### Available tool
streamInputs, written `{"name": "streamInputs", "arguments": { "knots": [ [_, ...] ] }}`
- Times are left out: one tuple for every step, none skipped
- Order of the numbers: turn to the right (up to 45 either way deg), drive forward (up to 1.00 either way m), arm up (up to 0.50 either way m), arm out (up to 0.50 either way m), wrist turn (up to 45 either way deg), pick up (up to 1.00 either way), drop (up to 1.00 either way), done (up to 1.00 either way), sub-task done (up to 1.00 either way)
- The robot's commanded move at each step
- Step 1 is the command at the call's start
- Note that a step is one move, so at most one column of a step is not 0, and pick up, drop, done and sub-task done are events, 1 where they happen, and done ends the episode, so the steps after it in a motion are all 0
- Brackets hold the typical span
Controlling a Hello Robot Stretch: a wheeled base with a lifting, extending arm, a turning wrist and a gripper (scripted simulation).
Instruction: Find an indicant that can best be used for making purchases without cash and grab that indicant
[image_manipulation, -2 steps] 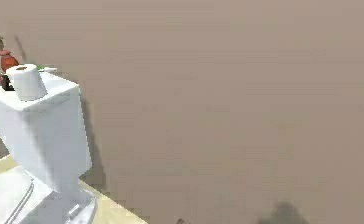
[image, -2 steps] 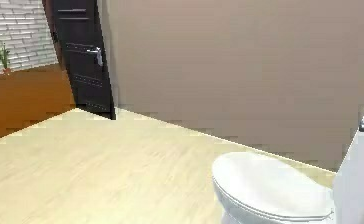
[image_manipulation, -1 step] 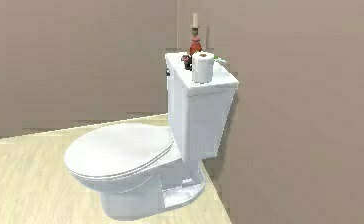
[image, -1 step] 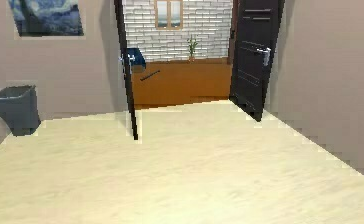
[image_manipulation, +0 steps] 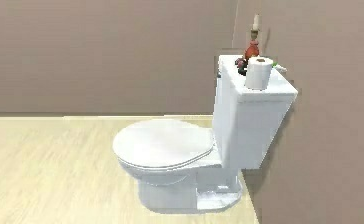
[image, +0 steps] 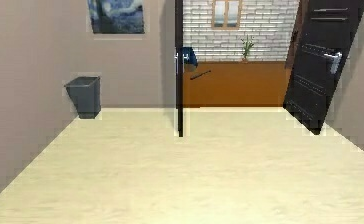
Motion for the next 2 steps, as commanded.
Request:
{"name": "streamInputs", "arguments": {
  "knots": [
    [0.0,0.10,0.00,0.00,0.0,0.00,0.00,0.00,0.00],
    [18.0,0.00,0.00,0.00,0.0,0.00,0.00,0.00,0.00]
  ]
}}
